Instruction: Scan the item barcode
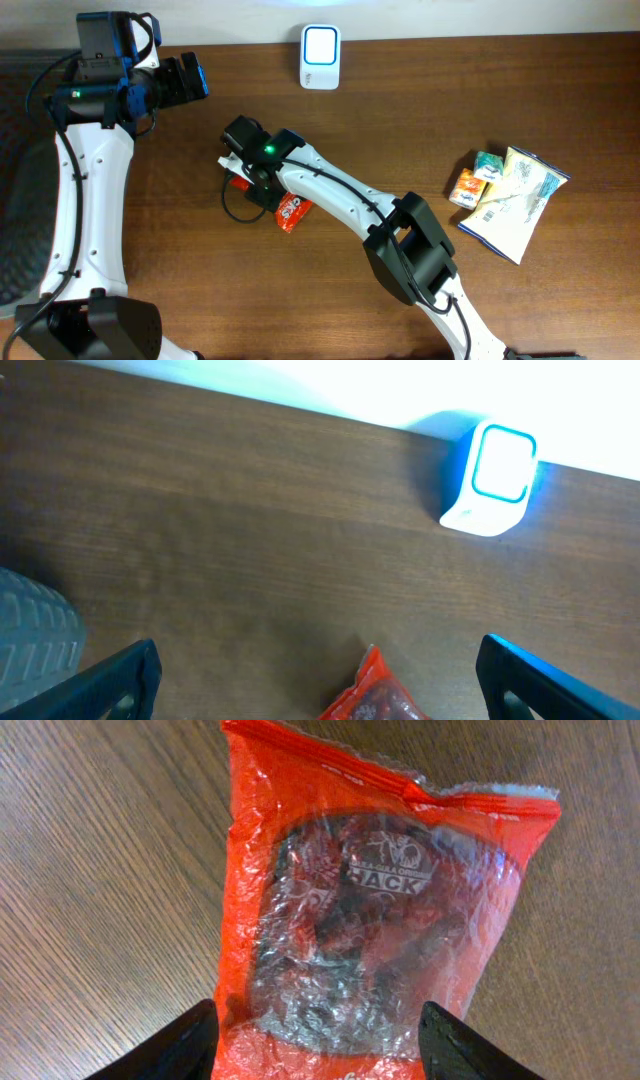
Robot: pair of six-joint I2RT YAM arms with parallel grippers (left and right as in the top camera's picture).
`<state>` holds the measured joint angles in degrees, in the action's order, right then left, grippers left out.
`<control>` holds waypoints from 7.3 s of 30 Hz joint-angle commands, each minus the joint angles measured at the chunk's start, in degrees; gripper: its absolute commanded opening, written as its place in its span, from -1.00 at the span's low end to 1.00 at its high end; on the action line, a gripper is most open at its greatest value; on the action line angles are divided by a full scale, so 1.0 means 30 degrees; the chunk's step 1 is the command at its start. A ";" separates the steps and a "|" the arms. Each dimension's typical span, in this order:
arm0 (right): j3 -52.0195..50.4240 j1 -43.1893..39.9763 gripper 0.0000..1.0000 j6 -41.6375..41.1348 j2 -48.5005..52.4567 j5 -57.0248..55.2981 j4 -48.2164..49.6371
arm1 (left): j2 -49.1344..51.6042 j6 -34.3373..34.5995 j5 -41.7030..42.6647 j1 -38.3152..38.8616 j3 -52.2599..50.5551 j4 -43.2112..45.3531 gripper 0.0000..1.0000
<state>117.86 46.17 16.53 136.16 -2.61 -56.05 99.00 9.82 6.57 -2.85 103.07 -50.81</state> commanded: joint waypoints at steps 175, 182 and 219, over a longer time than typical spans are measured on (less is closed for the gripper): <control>-0.0838 -0.1770 -0.92 -1.2094 -0.1013 -0.9828 -0.9362 | 0.0102 -0.0313 -0.0073 0.0029 0.0036 0.0029 0.98; -0.0852 -0.0780 -0.60 -1.0003 -0.1005 -0.4350 -0.8284 | 0.0102 -0.0321 -0.0080 0.0022 0.0036 0.0036 0.98; -0.5858 -1.0885 0.23 0.0415 -0.1508 1.3763 -0.5275 | 0.0102 -0.0321 -0.0073 0.0022 0.0036 0.0029 0.98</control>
<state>104.09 13.26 15.35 132.70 31.64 -74.59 99.00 9.82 6.57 -2.85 103.07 -50.81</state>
